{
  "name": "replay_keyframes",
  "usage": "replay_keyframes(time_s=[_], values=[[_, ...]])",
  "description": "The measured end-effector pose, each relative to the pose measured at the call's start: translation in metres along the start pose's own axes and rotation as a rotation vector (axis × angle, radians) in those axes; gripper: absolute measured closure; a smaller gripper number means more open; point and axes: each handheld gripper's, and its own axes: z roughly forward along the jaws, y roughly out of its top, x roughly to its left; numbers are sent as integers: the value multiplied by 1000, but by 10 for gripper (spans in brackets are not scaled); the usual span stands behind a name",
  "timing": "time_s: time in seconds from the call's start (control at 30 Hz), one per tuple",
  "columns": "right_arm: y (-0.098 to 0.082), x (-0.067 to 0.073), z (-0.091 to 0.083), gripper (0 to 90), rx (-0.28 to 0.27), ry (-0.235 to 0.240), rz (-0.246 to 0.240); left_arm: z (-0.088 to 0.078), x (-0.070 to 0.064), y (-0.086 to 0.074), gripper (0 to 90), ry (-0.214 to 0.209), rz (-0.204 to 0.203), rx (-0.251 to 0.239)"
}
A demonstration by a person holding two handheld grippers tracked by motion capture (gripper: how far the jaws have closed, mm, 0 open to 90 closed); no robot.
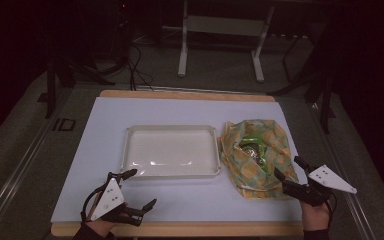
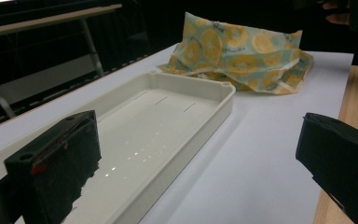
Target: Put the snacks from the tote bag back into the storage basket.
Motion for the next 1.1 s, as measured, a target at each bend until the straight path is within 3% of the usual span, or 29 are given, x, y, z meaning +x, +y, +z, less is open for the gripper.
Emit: replay_keyframes(time_s=[0.33,0.63,0.73,0.9,1.1], values=[[3,8,2,171,35,104,-23,-8,-2,-2,4,21,-5,8],[12,9,0,142,34,132,-3,-15,-3,-4,4,38,-4,15],[18,10,-1,134,32,148,-28,-16,-4,-4,4,40,-4,17],[26,13,-1,128,27,110,-58,-14,-3,-4,4,41,-6,17],[36,13,4,120,17,117,-62,-14,-3,-4,4,43,-7,20]])
